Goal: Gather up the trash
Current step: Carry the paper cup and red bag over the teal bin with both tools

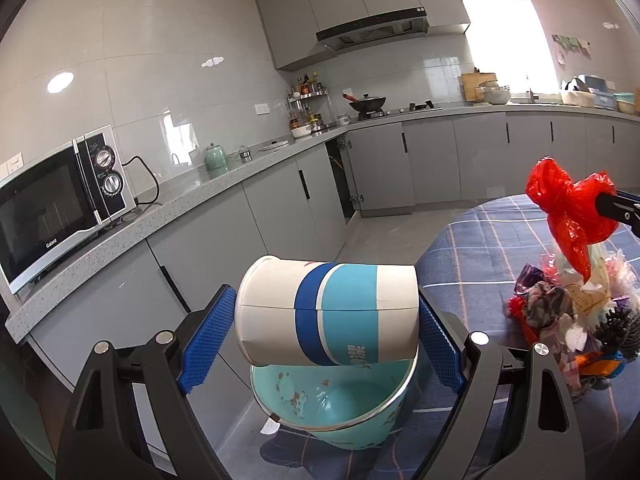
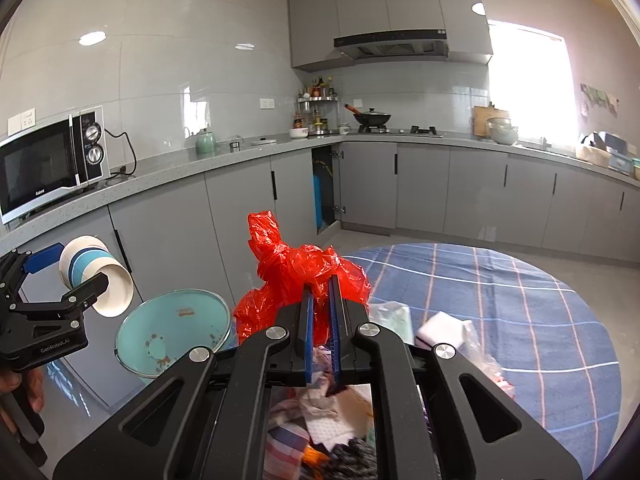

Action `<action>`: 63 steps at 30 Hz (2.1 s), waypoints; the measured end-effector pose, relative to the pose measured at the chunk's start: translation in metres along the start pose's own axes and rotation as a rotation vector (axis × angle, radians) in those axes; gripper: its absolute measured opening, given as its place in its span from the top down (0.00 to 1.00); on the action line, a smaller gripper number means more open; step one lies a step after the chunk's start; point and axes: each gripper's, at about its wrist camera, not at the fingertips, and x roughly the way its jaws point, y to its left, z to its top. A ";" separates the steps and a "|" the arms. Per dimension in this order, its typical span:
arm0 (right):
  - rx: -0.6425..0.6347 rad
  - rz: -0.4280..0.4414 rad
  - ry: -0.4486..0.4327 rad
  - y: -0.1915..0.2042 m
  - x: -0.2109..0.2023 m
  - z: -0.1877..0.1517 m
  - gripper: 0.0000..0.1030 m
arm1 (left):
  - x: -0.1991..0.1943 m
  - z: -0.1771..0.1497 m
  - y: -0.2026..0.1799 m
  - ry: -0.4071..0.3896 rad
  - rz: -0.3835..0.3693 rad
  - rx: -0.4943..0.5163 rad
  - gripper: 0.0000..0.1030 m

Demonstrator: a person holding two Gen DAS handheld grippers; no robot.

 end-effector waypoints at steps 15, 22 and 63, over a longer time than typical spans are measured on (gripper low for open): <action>-0.026 0.038 0.011 0.021 0.029 0.008 0.93 | 0.010 0.000 0.024 0.015 0.047 -0.023 0.17; -0.034 0.055 0.015 0.030 0.040 0.010 0.93 | 0.019 0.000 0.031 0.023 0.068 -0.024 0.17; -0.126 0.185 0.097 0.100 0.113 0.016 0.92 | 0.064 -0.012 0.069 0.093 0.158 -0.052 0.17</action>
